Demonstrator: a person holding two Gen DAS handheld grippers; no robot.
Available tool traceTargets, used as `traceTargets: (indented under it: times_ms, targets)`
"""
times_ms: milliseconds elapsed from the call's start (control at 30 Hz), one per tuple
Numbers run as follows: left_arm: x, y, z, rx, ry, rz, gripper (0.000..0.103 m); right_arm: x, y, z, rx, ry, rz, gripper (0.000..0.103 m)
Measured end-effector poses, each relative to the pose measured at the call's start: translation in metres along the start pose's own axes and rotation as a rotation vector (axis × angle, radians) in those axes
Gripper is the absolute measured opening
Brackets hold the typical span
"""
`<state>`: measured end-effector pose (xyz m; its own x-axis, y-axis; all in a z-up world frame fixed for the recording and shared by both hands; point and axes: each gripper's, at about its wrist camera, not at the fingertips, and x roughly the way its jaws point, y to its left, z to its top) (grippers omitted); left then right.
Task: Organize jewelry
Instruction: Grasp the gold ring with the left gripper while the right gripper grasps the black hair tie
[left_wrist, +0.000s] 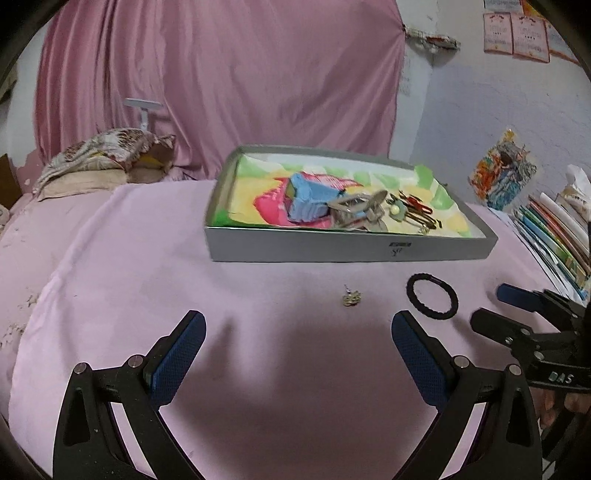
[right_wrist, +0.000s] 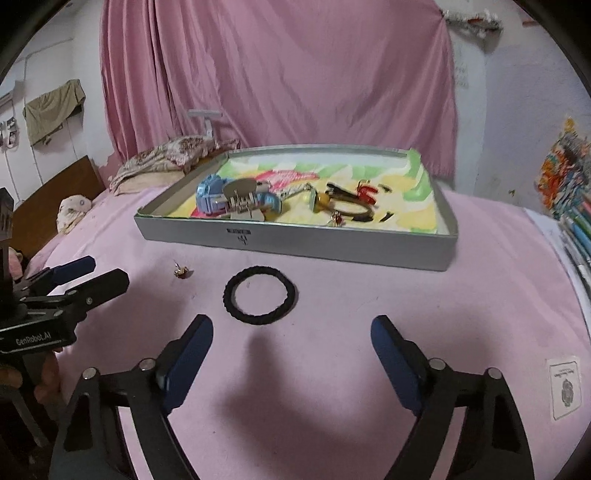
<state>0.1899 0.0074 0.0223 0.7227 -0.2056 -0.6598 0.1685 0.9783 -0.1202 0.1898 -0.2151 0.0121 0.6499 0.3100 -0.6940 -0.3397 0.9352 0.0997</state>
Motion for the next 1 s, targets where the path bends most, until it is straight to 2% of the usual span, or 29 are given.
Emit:
traceTargets:
  times_ms: [33,267,467,600,833,900,1000]
  targets:
    - [0.003,-0.001,0.002,0.007,0.012,-0.005,0.097,0.002,0.000,0.001,-0.005,0.012,-0.004,0.077]
    - [0.025,-0.003,0.012,0.016,0.080,-0.055,0.071,0.016,-0.002,0.016,-0.041,0.079,0.009,0.052]
    - [0.040,-0.006,0.018,0.026,0.124,-0.100,0.056,0.029,-0.006,0.024,-0.050,0.116,0.028,0.047]
    - [0.044,-0.009,0.022,0.044,0.125,-0.109,0.051,0.033,-0.005,0.027,-0.058,0.119,0.022,0.040]
    - [0.048,-0.013,0.024,0.073,0.130,-0.103,0.044,0.035,-0.001,0.028,-0.082,0.118,0.031,0.035]
    - [0.049,-0.016,0.023,0.082,0.132,-0.106,0.034,0.035,0.000,0.028,-0.088,0.118,0.029,0.034]
    - [0.049,-0.022,0.022,0.108,0.133,-0.107,0.028,0.035,0.002,0.027,-0.104,0.116,0.039,0.033]
